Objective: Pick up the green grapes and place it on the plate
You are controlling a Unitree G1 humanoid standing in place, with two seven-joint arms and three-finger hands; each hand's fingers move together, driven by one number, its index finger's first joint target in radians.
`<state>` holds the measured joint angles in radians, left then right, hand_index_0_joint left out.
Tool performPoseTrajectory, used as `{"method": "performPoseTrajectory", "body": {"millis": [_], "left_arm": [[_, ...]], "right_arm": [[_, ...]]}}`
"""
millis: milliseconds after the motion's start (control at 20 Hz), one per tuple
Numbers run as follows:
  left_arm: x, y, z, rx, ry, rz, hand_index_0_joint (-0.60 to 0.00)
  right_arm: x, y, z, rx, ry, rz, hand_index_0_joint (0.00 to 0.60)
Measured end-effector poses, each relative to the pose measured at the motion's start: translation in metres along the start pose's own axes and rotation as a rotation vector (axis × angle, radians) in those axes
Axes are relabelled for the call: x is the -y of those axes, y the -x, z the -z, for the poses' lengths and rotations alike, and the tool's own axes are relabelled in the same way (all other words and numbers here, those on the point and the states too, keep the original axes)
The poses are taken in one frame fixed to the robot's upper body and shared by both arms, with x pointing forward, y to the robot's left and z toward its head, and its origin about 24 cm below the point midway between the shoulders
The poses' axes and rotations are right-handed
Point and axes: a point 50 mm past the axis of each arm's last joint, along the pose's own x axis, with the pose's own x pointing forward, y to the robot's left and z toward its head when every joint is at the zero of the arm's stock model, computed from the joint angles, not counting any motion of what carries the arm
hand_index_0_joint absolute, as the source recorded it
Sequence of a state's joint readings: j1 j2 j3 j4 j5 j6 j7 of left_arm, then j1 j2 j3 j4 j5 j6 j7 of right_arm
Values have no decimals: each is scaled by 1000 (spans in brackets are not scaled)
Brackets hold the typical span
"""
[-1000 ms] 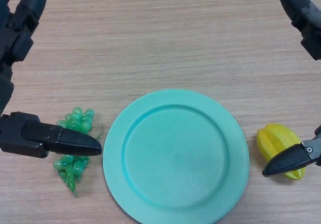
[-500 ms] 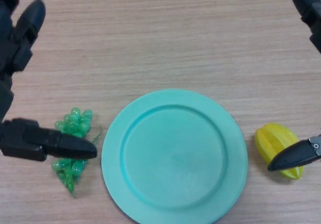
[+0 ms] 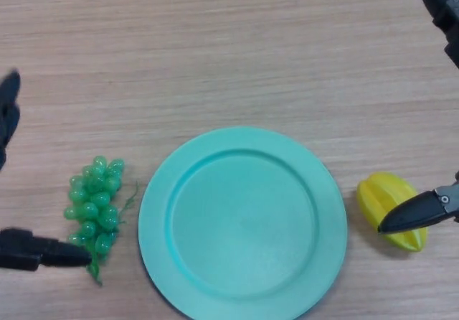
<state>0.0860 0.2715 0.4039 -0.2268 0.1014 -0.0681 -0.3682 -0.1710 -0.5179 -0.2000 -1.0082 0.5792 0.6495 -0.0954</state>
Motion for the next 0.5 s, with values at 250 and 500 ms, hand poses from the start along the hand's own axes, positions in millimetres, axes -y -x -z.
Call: {"method": "performPoseTrajectory", "body": {"millis": [250,500], "left_arm": [[13,-13,26,-82,-59,8,0],[43,-29,44,-108,-148,96,0]], "right_arm": [[0,0,0,-1,1,0,0],[3,1,0,17,-7,14,0]]}}
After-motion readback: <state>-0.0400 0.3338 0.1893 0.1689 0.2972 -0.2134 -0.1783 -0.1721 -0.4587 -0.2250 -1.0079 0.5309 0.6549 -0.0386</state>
